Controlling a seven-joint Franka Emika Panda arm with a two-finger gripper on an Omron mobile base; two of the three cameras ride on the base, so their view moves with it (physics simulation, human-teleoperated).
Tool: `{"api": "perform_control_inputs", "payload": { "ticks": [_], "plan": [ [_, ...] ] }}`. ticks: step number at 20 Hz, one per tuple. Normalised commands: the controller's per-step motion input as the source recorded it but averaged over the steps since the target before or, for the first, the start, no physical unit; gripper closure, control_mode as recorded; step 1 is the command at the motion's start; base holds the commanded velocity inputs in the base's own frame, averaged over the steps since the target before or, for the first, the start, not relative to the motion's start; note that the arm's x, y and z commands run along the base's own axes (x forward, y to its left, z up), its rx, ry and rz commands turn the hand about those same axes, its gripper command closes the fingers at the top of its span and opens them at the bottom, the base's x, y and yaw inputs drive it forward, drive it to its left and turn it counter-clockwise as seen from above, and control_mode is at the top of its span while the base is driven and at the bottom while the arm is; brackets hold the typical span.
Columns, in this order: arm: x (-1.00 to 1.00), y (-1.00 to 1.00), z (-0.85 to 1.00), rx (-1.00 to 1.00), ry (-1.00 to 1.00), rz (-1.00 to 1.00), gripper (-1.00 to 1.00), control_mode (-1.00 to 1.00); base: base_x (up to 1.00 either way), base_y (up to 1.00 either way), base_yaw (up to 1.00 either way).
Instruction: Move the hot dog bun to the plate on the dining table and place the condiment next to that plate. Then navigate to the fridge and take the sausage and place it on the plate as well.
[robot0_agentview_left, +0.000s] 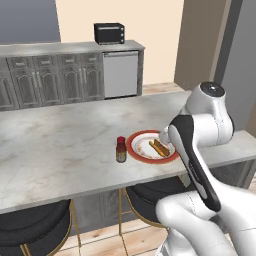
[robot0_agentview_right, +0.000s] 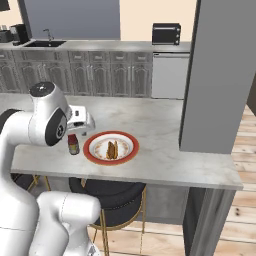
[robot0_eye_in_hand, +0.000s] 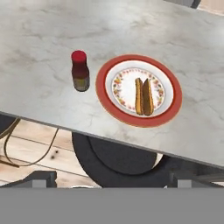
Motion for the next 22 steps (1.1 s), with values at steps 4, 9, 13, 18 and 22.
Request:
{"api": "perform_control_inputs", "payload": {
  "ticks": [4,9,13,18,22],
  "plan": [
    [0.0,0.0,0.0,0.0,0.0,0.0,-1.0,1.0,-0.91,0.25,0.01],
    [0.0,0.0,0.0,0.0,0.0,0.0,-1.0,1.0,-0.96,0.96,0.22],
    [0.0,0.0,0.0,0.0,0.0,0.0,-1.0,1.0,-0.32,1.0,0.65],
    [0.0,0.0,0.0,0.0,0.0,0.0,-1.0,1.0,-0.1,1.0,0.71],
    [0.0,0.0,0.0,0.0,0.0,0.0,-1.0,1.0,-0.01,1.0,0.6]
  ]
}}
